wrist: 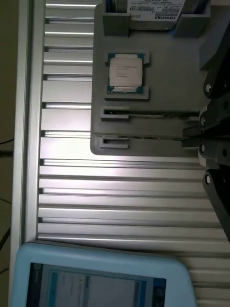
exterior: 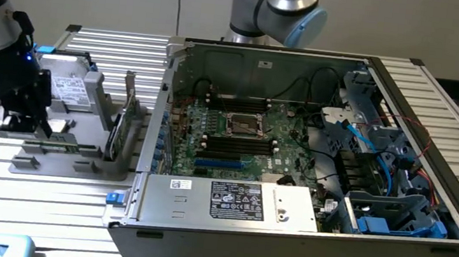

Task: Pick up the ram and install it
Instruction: 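Pick up the ram and move it above insertion slot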

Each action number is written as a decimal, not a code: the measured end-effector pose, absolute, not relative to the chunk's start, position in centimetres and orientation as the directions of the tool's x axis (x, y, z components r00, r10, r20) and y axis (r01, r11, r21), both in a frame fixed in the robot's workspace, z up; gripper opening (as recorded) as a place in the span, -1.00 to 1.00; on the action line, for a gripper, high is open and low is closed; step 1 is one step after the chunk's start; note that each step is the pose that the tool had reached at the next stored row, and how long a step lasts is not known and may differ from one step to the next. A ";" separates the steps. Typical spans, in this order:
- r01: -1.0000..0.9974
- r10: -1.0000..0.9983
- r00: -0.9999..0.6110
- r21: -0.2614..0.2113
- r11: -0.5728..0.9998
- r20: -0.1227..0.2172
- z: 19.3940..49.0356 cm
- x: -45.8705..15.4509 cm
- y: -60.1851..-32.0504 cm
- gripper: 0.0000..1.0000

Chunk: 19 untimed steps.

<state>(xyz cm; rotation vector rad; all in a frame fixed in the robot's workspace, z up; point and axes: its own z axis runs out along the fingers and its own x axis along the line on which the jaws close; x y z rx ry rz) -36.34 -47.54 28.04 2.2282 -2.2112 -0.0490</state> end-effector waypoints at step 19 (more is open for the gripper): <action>-1.000 -1.000 0.007 0.025 -0.008 -0.021 36.7 -32.3 -48.2 -0.73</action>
